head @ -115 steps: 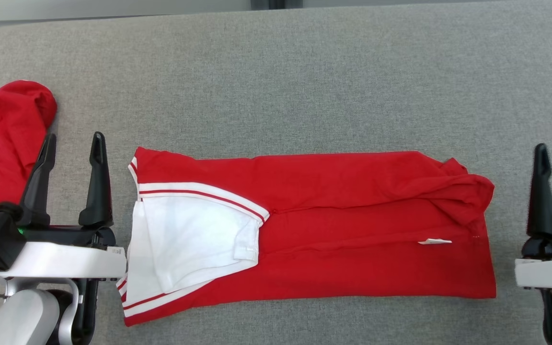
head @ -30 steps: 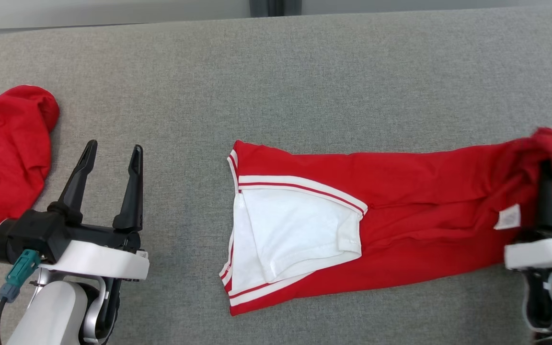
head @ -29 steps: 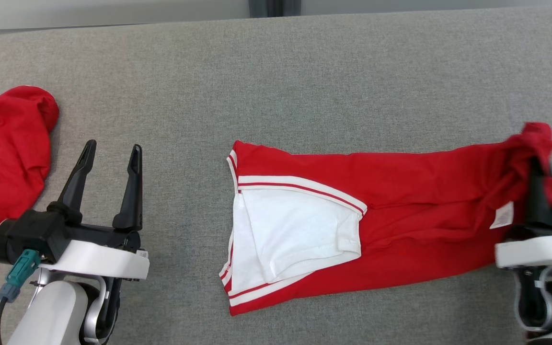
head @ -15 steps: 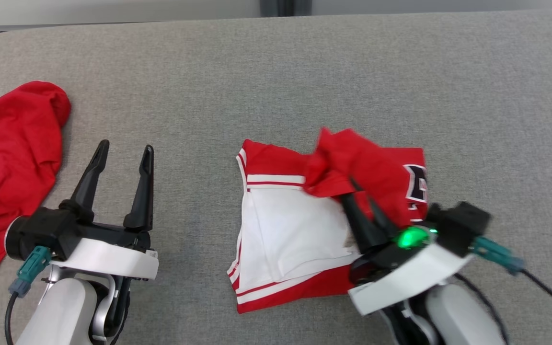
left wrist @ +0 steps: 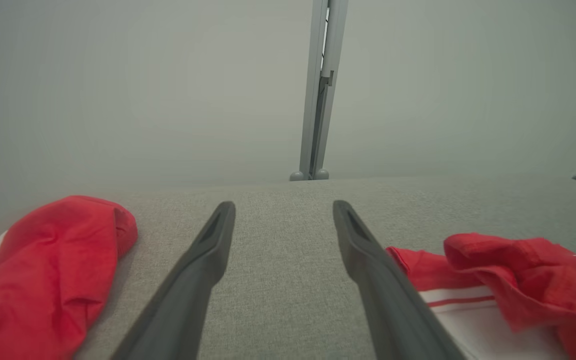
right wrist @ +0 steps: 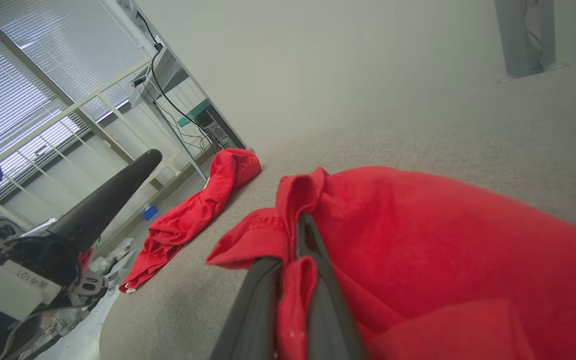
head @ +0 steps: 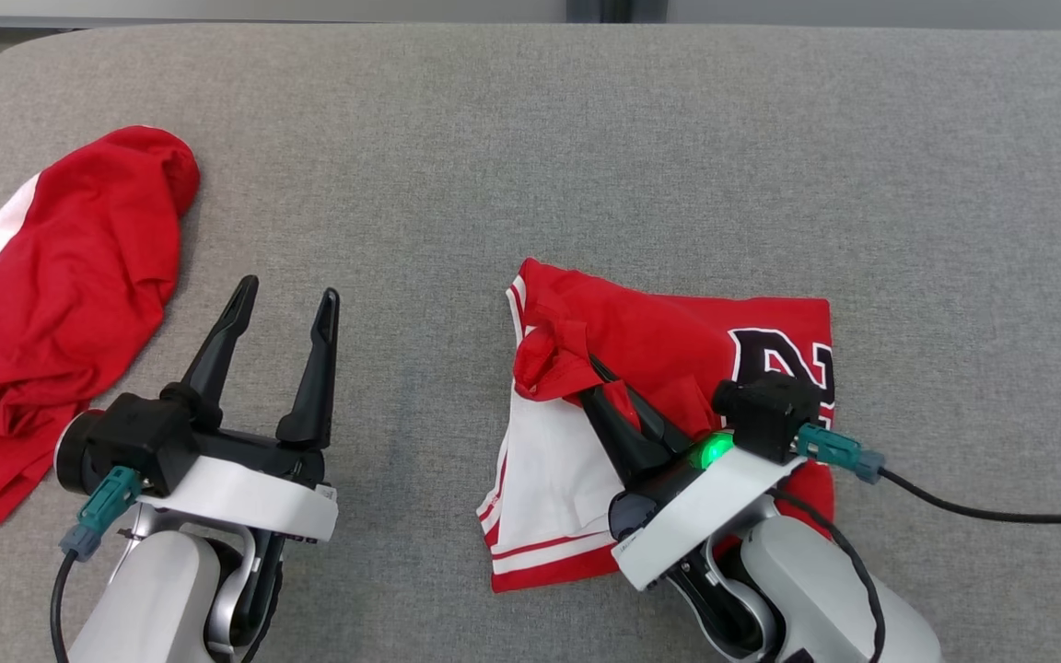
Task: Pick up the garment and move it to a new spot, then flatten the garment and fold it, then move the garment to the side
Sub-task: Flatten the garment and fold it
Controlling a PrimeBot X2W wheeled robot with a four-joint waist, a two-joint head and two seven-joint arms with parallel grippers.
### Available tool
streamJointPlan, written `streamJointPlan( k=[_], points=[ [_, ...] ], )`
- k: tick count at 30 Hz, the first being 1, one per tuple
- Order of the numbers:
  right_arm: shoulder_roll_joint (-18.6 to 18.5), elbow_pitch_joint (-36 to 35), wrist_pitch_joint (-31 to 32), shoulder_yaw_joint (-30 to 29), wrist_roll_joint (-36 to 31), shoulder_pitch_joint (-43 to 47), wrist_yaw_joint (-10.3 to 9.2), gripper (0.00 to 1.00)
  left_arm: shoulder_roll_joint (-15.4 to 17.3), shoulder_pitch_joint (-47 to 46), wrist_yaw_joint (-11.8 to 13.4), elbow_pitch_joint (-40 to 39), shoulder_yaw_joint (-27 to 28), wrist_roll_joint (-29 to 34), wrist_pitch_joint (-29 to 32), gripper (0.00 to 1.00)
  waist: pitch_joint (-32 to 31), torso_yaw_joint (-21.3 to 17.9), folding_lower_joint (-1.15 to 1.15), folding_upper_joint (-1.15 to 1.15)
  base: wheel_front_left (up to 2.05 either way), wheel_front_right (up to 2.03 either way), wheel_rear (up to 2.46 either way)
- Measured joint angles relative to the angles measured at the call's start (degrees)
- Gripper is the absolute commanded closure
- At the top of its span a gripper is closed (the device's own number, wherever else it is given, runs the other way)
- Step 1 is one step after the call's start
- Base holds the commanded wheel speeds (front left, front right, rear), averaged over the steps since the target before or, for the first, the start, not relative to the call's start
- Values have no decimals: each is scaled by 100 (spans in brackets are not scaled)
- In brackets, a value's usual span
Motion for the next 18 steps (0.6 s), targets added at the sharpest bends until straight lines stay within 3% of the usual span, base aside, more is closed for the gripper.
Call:
streamJointPlan(
  k=[1,2,3,13,18],
  points=[
    [-2,45,-11,20,65,-36,0,60,-7,0,-7,14,8,1,0,0,11,-1,0,0,0,0,0],
    [-8,68,-13,57,92,-71,0,7,-14,0,-22,25,22,5,0,0,18,-8,0,0,0,0,0],
    [-7,62,-20,103,158,-89,0,0,-21,0,-29,38,33,10,0,0,22,-18,0,0,0,0,0],
    [2,-655,-59,375,615,209,0,0,-31,2,-86,115,144,81,0,0,-47,-177,0,0,0,0,0],
    [4,-1503,-59,-158,444,675,0,0,-15,43,-79,108,213,98,0,0,-96,-298,0,0,0,0,0]
  ],
)
